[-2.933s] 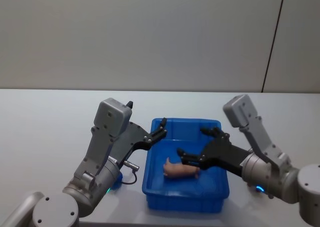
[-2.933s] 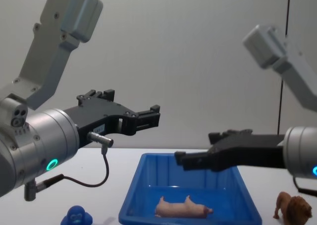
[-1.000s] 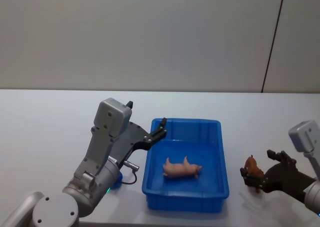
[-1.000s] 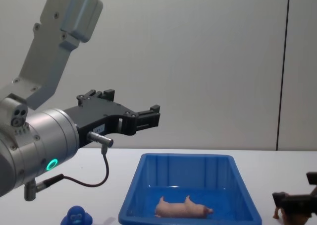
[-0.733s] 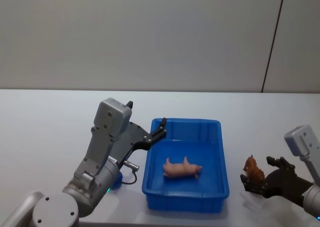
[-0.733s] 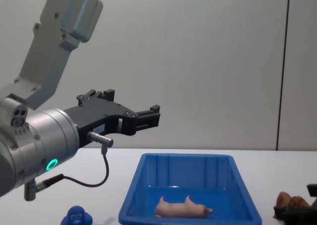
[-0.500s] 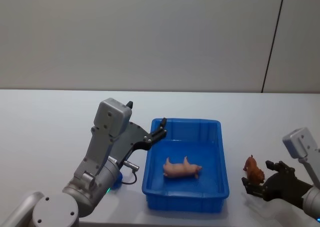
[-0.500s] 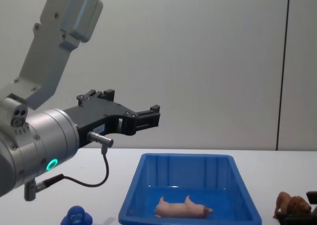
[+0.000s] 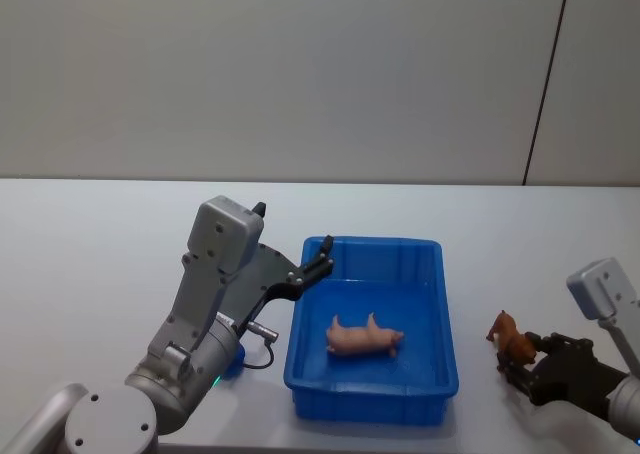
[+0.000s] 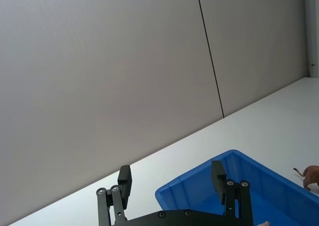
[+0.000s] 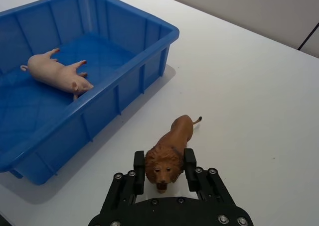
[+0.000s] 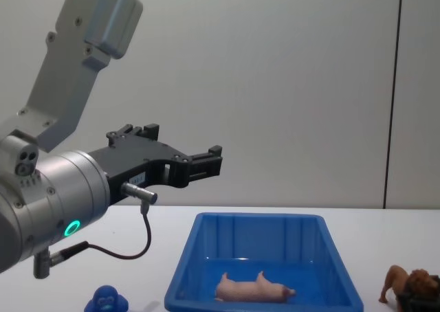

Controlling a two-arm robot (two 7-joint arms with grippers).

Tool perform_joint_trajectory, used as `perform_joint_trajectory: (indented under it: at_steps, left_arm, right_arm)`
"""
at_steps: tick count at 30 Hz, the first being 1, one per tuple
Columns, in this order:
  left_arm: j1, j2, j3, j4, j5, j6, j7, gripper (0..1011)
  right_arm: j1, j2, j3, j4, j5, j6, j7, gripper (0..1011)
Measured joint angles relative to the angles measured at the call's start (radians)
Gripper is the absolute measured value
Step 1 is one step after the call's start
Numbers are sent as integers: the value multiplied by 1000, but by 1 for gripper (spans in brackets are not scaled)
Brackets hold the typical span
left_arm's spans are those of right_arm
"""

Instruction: Pick up the two dolls from the table and place them into the box.

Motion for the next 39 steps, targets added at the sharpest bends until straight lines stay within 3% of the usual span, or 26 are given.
perform_joint_trajectory:
  at_steps: [4, 25, 31, 39]
  left_arm:
    - [0, 0, 0, 0, 0, 0, 0, 1001]
    - [0, 0, 0, 0, 0, 0, 0, 1002]
    - [0, 0, 0, 0, 0, 0, 0, 1002]
    - [0, 0, 0, 0, 0, 0, 0, 1001]
  right_arm:
    - [-2, 1, 2, -4, 2, -10, -6, 418]
    - [29, -16, 12, -49, 19, -152, -50, 418]
    - [59, -37, 4, -60, 19, -188, -21, 418]
    - [98, -69, -18, -52, 0, -195, 30, 418]
